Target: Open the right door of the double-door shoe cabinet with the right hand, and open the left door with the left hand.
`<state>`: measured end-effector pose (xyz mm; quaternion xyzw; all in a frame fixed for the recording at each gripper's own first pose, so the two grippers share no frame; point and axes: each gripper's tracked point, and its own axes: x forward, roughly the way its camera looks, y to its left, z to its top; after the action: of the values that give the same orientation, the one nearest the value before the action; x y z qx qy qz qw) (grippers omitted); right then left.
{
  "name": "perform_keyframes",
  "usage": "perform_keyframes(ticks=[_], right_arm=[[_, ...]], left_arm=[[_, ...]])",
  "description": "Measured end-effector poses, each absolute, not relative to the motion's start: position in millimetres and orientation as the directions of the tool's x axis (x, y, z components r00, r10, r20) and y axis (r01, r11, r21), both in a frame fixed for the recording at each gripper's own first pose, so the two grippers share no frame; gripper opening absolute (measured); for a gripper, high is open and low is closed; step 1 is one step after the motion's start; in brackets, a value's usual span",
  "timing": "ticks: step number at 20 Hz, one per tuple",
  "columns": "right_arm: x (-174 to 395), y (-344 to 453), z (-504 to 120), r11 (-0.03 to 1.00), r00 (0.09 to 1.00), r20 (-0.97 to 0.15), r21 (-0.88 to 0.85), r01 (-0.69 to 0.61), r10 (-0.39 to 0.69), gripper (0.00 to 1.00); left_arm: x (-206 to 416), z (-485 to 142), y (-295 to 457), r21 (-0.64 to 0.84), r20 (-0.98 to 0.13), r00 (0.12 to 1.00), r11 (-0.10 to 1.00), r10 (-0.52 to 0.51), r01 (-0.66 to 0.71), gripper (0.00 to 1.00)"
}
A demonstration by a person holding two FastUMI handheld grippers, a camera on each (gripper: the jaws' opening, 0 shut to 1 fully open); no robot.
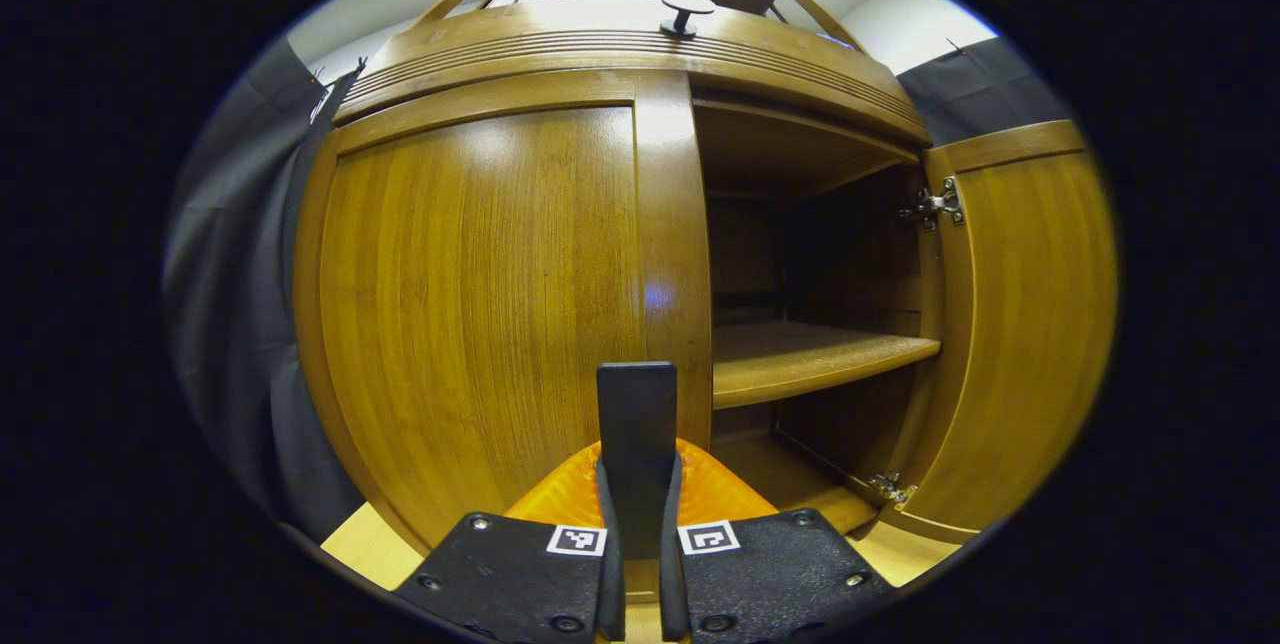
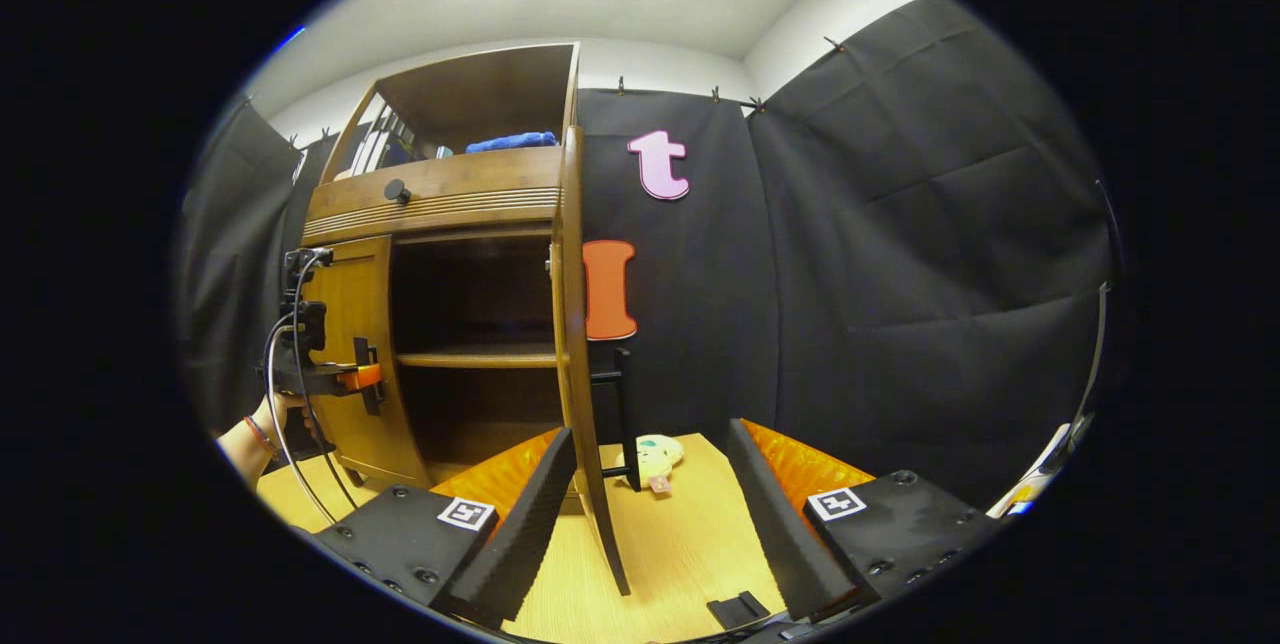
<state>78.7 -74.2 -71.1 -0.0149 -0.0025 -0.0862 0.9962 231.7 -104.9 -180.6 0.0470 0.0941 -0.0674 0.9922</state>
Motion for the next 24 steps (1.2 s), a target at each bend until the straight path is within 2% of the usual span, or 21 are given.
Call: perform_keyframes(ticks=[3, 5, 9, 10, 24], right_arm=[[77.2, -70.7, -70.7, 0.986, 0.987, 0.008, -0.028, 0.164, -0.163, 0.9], [77.0, -69.6, -70.8, 0.987, 0.987, 0.009, -0.03, 0.16, -0.16, 0.9], [74.1, -66.1, -73.0, 0.989, 0.989, -0.004, -0.036, 0.147, -0.147, 0.9], [73.2, -65.7, -73.4, 0.989, 0.989, -0.006, -0.036, 0.146, -0.146, 0.98], [73.0, -55.7, -72.4, 0.992, 0.994, -0.001, -0.052, 0.114, -0.114, 0.98]], left_arm=[[213.6, -176.5, -102.0, 0.062, -0.198, 0.968, 0.984, -0.153, 0.168, 0.12], [205.0, -173.2, -99.4, 0.049, -0.194, 0.966, 0.981, -0.173, 0.186, 0.15], [183.9, -168.4, -92.6, 0.036, -0.189, 0.962, 0.978, -0.197, 0.207, 0.13], [179.5, -167.5, -90.9, 0.032, -0.188, 0.961, 0.977, -0.202, 0.212, 0.13], [122.7, -152.7, -51.3, 0.046, -0.177, 0.962, 0.974, -0.209, 0.221, 0.13]])
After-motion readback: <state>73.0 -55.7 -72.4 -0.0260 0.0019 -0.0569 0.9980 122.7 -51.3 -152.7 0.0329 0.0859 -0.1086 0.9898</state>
